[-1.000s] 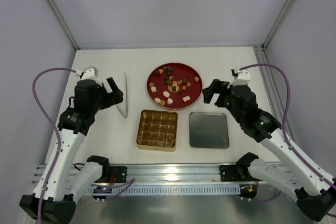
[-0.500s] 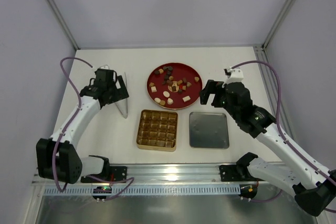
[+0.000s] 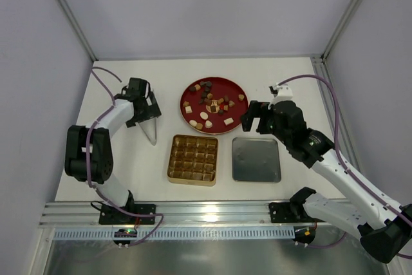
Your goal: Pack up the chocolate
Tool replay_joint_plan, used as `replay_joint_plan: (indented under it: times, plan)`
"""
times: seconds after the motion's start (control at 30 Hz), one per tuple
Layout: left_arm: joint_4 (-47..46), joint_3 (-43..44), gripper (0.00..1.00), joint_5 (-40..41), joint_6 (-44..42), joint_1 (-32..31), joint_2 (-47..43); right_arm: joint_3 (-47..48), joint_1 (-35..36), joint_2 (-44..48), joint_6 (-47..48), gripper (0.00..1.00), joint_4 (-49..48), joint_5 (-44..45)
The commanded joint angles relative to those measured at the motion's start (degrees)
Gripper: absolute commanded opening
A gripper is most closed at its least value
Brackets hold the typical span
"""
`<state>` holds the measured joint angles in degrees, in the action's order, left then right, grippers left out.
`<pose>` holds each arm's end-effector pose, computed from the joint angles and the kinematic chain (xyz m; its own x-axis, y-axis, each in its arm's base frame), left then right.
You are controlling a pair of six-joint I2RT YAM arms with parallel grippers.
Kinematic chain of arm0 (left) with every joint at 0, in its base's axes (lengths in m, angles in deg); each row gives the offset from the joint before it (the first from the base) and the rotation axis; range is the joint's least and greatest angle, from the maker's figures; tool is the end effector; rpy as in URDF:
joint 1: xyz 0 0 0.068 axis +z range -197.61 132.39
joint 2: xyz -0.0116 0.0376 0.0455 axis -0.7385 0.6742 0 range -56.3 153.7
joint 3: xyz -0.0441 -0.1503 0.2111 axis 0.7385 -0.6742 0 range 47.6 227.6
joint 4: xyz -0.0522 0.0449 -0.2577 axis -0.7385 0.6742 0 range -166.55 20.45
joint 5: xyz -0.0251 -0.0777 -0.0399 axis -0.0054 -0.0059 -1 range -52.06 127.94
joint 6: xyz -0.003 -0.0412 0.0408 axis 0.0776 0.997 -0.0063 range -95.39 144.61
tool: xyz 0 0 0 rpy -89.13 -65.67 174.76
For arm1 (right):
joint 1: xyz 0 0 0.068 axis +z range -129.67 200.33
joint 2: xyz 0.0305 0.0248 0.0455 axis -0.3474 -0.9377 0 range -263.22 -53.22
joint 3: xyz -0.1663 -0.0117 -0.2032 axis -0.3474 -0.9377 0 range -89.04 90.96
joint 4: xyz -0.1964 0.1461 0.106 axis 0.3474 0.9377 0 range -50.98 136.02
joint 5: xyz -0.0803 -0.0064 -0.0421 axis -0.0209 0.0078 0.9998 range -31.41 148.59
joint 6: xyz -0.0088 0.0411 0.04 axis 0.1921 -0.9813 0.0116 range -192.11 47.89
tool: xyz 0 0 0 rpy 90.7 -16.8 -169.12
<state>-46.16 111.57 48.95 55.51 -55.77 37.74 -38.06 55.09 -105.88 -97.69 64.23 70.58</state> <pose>0.3390 -0.0405 0.1930 -0.7627 -0.3998 -0.5083 -0.4026 0.9087 -0.1106 0.1862 0.1187 0.3159 -0.5104 0.1600 -0.8449 -0.2051 0.9315 0.3003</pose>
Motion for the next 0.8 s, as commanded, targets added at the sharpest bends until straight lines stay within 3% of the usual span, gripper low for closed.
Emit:
replay_joint_plan:
  times: [0.0,0.4,0.77]
  plan:
    - [-3.32,0.46,1.00,0.34,0.39,1.13,0.70,-0.62,0.04,1.16,0.62,1.00,-2.53,-0.74]
    - [-6.40,1.25,0.98,-2.39,-0.66,2.01,9.32,-1.50,-0.05,0.72,-0.26,1.00,-2.89,-0.92]
    - [-4.29,-1.82,0.93,-1.34,1.01,1.84,8.27,-2.64,0.04,0.89,-0.61,1.00,-2.89,-1.18]
